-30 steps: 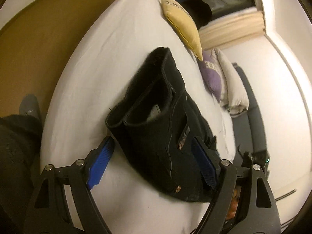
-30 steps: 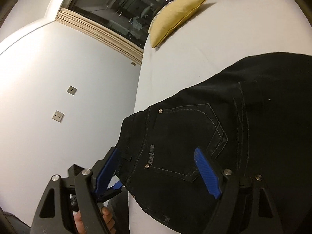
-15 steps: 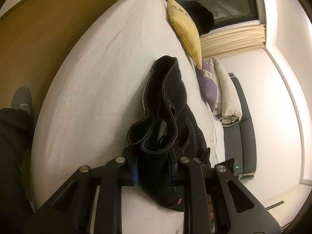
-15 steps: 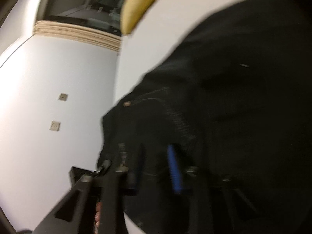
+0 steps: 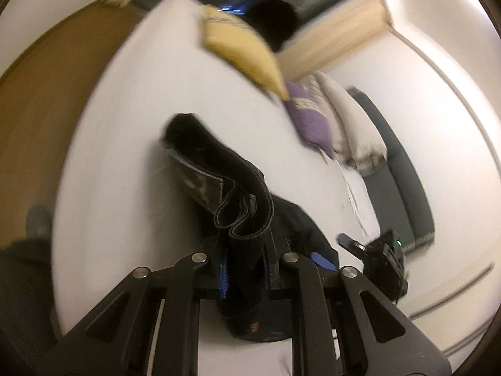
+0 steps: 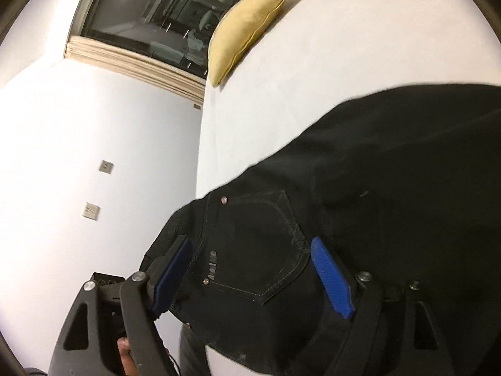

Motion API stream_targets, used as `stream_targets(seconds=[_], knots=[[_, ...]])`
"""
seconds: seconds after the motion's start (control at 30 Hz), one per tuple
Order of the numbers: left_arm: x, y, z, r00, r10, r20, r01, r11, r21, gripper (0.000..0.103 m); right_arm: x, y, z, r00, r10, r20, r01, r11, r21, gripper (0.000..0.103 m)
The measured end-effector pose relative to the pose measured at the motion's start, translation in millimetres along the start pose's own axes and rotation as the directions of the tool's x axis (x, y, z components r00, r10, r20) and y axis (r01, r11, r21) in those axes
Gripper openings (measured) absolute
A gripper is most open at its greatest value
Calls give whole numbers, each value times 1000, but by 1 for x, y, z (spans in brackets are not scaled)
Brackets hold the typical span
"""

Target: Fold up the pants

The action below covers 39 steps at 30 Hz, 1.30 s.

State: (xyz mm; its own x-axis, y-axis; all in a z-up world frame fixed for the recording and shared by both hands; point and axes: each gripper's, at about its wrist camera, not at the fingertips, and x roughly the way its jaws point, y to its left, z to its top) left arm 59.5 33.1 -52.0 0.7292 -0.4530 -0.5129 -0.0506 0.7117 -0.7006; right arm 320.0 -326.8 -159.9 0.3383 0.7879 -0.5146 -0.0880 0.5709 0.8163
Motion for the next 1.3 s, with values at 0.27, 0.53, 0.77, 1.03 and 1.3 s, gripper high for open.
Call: stream_targets(seconds=[0.27, 0.53, 0.77, 1.03, 1.3], knots=[[97, -161, -56, 979, 0, -203, 94, 887, 452, 13, -63, -55, 22, 991, 119, 55, -125, 985, 118, 81], [167, -200, -148, 928, 168, -332, 101, 745, 659, 13, -92, -59, 48, 994, 109, -11, -109, 993, 40, 85], [183, -213, -152, 925, 223, -309, 74, 690, 720, 14, -74, -41, 52, 992, 44, -116, -50, 998, -46, 89], [162, -230, -178, 942, 205, -265, 80, 631, 771, 14, -94, -74, 37, 994, 2, -112, 2, 999, 33, 89], [160, -236, -190, 944, 226, -241, 73, 569, 819, 14, -85, -45, 30, 986, 95, -141, -99, 995, -25, 89]])
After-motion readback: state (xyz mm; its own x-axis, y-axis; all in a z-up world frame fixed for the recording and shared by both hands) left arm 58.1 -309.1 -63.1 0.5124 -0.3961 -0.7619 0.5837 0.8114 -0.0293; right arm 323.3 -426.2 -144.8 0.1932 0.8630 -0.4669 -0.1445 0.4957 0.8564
